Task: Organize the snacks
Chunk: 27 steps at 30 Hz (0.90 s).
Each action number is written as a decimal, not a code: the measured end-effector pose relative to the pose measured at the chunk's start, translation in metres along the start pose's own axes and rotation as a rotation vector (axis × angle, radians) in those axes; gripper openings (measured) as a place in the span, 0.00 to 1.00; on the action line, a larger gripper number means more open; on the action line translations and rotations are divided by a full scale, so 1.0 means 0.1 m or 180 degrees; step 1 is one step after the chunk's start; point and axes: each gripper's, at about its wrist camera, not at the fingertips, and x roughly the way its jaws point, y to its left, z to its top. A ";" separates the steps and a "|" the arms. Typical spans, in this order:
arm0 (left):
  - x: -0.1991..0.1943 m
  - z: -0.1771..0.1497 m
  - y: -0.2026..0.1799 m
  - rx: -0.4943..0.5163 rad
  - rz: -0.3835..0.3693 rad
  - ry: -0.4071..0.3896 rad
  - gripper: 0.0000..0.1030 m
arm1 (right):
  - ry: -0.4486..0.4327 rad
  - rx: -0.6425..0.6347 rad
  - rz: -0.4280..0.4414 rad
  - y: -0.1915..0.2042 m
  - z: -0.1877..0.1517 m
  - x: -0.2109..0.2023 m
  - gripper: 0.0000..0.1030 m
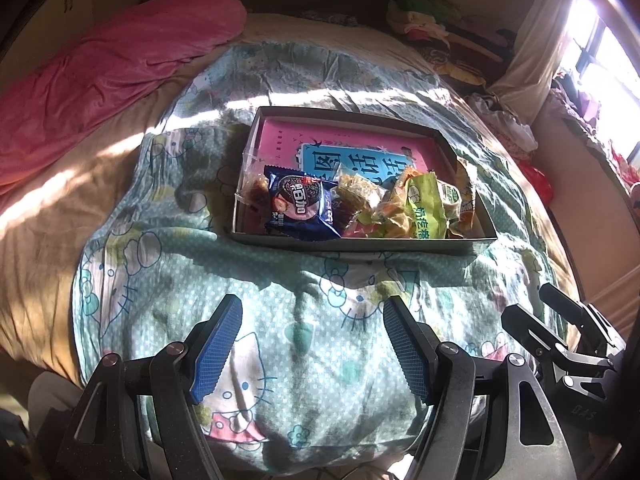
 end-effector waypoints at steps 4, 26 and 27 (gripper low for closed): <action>0.00 0.00 -0.02 0.0023 0.0009 0.0004 0.73 | 0.0002 0.0027 -0.0008 -0.03 0.00 0.00 0.91; 0.04 -0.04 -0.01 0.0105 0.0242 0.0001 0.73 | 0.0064 0.0051 -0.0026 -0.08 -0.04 0.09 0.91; 0.05 -0.04 0.01 0.0083 0.0219 0.0003 0.73 | 0.0066 0.0059 -0.0027 -0.09 -0.05 0.09 0.91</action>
